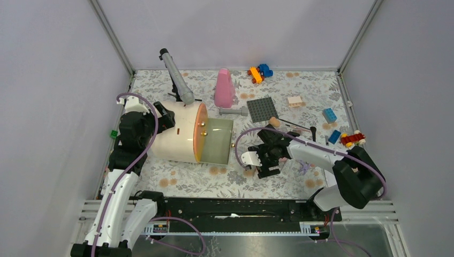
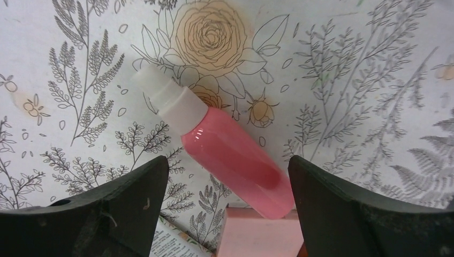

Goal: Organize the makeup
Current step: Pick up the makeup from the center of the board.

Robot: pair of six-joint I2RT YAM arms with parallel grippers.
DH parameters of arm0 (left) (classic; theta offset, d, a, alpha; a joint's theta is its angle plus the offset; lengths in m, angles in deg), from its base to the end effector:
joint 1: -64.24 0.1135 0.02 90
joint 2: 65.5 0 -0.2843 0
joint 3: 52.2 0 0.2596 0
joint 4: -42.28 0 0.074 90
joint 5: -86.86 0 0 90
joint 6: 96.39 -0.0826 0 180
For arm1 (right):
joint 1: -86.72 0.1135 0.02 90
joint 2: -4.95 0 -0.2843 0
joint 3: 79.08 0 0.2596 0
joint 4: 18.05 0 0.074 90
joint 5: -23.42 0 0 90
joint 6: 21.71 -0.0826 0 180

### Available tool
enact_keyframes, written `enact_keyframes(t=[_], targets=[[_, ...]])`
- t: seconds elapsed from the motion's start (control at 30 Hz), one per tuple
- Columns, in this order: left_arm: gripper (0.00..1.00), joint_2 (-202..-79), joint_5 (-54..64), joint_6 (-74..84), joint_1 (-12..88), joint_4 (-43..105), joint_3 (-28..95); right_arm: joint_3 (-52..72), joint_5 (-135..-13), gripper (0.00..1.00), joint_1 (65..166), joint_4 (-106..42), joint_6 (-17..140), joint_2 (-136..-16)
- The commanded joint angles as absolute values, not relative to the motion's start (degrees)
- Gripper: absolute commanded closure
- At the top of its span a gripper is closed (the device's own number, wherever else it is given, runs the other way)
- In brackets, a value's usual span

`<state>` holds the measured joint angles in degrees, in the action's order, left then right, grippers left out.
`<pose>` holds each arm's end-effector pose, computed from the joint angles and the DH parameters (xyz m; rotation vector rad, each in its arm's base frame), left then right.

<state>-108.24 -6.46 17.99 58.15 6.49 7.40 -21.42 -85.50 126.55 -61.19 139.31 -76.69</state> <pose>0.2070 -0.0173 0.3310 -0.3429 1.8813 -0.3054 0.1940 0.1967 0.1491 -2.2389 1.4343 0.2819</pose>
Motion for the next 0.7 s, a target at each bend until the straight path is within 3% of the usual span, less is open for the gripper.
enact_keyframes(t=[0.0,0.43,0.57,0.67], targets=[[0.01,-108.26,-6.4,16.02,57.65,1.76,5.99,-20.39,-84.51,0.14,125.22,-61.27,141.37,-79.81],[0.01,-108.21,-6.32,16.02,57.56,1.76,5.99,-20.58,-85.58,0.64,125.11,-60.04,135.89,-76.86],[0.01,-108.2,-6.39,16.02,57.48,1.76,5.99,-22.07,-85.75,0.9,125.04,-54.36,125.79,-70.79],[0.01,-108.21,-6.39,16.03,57.47,1.75,5.99,-22.95,-86.08,1.0,125.12,-48.0,114.79,-64.73]])
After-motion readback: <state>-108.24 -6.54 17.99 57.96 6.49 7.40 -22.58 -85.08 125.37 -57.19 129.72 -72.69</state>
